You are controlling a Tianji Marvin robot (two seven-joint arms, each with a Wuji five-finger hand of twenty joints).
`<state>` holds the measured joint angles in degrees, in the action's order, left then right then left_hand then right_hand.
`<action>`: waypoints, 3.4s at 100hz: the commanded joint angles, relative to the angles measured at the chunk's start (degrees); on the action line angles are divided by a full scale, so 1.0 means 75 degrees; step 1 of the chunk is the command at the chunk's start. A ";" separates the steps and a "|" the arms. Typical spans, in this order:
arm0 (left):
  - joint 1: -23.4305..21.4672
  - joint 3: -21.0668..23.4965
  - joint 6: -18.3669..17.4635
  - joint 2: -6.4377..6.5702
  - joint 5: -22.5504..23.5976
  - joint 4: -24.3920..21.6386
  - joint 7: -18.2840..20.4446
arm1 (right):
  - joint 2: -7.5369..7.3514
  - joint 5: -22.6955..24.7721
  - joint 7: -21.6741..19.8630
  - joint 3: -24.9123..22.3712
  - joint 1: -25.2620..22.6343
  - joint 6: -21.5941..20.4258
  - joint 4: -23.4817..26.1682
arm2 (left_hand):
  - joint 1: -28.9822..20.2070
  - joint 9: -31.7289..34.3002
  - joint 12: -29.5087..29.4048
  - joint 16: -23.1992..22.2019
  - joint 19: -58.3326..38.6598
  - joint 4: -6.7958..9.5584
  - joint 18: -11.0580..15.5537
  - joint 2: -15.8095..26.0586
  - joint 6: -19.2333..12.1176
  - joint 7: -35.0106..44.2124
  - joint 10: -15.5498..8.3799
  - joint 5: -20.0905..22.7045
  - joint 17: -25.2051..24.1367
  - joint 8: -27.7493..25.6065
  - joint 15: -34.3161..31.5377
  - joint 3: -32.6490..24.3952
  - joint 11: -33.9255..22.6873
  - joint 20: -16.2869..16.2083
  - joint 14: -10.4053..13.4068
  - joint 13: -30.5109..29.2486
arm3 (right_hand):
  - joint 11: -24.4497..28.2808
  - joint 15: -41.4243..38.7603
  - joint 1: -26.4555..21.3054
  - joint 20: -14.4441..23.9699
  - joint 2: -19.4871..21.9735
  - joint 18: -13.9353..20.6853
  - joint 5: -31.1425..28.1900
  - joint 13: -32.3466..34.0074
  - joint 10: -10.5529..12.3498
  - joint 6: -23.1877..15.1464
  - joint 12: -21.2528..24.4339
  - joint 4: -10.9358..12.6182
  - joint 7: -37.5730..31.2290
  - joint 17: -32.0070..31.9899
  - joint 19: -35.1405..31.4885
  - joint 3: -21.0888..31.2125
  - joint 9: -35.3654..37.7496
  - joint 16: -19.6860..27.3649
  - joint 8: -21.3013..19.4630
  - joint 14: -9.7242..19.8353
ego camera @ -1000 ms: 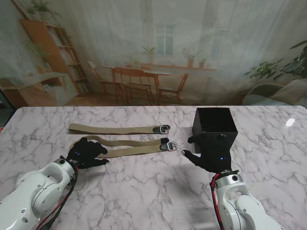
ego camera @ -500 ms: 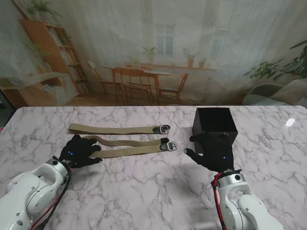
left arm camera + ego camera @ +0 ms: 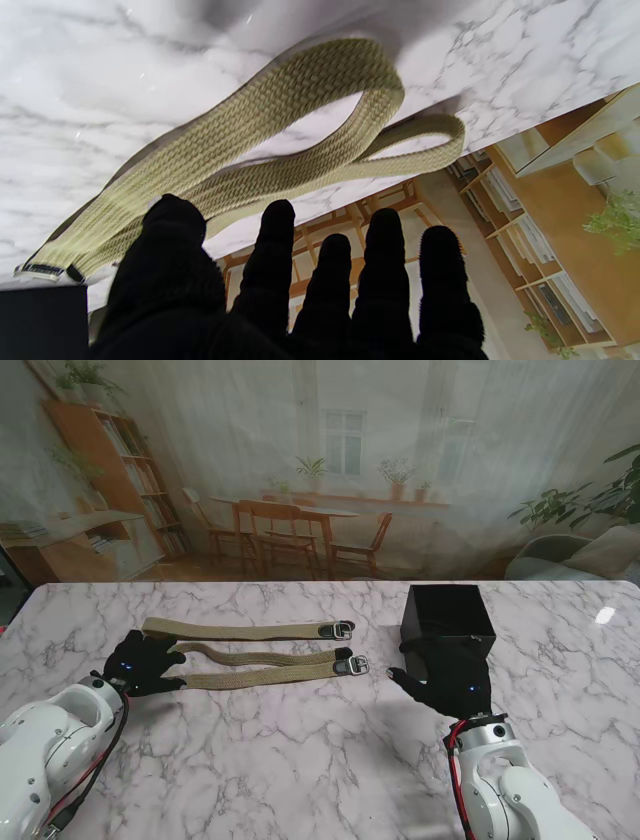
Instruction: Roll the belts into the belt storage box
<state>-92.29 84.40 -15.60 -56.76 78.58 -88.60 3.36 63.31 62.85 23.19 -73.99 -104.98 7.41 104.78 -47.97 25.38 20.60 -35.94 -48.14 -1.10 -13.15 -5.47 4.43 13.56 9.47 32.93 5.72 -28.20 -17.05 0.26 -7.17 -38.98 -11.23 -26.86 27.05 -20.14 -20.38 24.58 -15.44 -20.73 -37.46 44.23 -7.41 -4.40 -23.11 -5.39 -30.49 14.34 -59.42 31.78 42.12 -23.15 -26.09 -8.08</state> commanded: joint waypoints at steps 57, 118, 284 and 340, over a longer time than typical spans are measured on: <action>0.0823 -0.0985 0.0833 0.0125 0.0180 0.1357 0.0282 | 0.0036 -0.0023 0.0050 -0.0027 -0.0060 0.0026 -0.0024 | -0.0830 -0.1081 -0.0486 0.0203 0.0221 0.0161 -0.0131 -0.0527 -0.0651 -0.0237 0.0045 -0.0453 -0.0202 0.0264 0.0179 -0.0105 0.0234 -0.0026 -0.0033 0.0470 | 0.0012 0.0216 -0.0141 0.0014 0.0109 -0.0239 0.0041 -0.0336 -0.0110 -0.0087 0.0014 0.0197 0.0092 -0.0183 0.0142 -0.0135 -0.0185 0.0124 -0.0206 -0.0137; 0.0904 -0.1257 0.1019 0.0189 0.0396 0.1622 0.0424 | 0.0061 -0.0082 0.0205 -0.0135 -0.0123 -0.0011 -0.0060 | -0.2350 -0.0597 -0.0361 0.0167 -0.0100 0.0116 0.0020 -0.0830 -0.1507 0.3461 -0.0127 0.0873 -0.0095 -0.1284 -0.0006 -0.0367 -0.0337 -0.0071 0.0105 0.0402 | 0.0021 0.0214 -0.0153 0.0024 0.0149 -0.0249 0.0041 -0.0368 -0.0128 -0.0075 0.0016 0.0201 0.0097 -0.0214 0.0166 -0.0177 -0.0209 0.0126 -0.0214 -0.0142; -0.0666 0.0090 -0.2833 -0.0030 0.0386 -0.2689 -0.1232 | -0.0211 -0.1525 -0.3451 0.1800 0.2091 -0.0673 0.0326 | -0.2446 0.0231 -0.0069 0.0198 -0.0130 0.0106 -0.0086 -0.0658 -0.1508 0.3470 -0.0309 0.0696 0.0081 -0.1967 0.0017 -0.0316 -0.0399 0.0011 0.0144 -0.0102 | 0.3851 -0.5738 0.2457 0.1788 0.0298 0.0451 0.2287 -0.1383 -0.0153 -0.0240 -0.4102 -0.0103 0.1528 -0.0113 -0.1728 -0.0447 -0.1792 -0.3351 0.1099 0.0176; -0.0562 -0.0125 -0.2952 -0.0039 0.0317 -0.2610 -0.1539 | -0.0388 -0.1891 -0.4629 0.2653 0.2819 -0.1019 0.0096 | -0.2440 0.0146 -0.0057 0.0133 -0.0164 0.0111 -0.0046 -0.0641 -0.1497 0.3458 -0.0488 0.0678 0.0094 -0.1989 -0.0031 -0.0326 -0.0467 0.0003 0.0241 -0.0175 | 0.0998 -0.4211 0.1198 0.1867 -0.1513 0.0132 -0.1473 -0.1564 -0.0351 -0.1452 -0.1539 -0.0110 -0.2167 -0.0673 -0.1230 0.0291 -0.1801 -0.2284 -0.2083 0.0382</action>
<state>-96.62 83.49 -37.97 -56.97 80.74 -108.51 -8.16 60.81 47.78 -11.19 -54.16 -83.27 0.43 105.27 -62.63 27.22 19.38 -34.67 -47.69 -1.10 -12.93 -12.00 -4.67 38.56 6.09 36.69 6.60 -42.09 -16.77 -1.60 -10.82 -38.99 -9.94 -27.45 39.25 -56.64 -9.13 38.47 -24.15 -18.48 -45.63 33.31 -10.09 -11.85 -38.91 -5.52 -43.31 11.06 -70.33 33.58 29.54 -43.60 -36.46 -5.79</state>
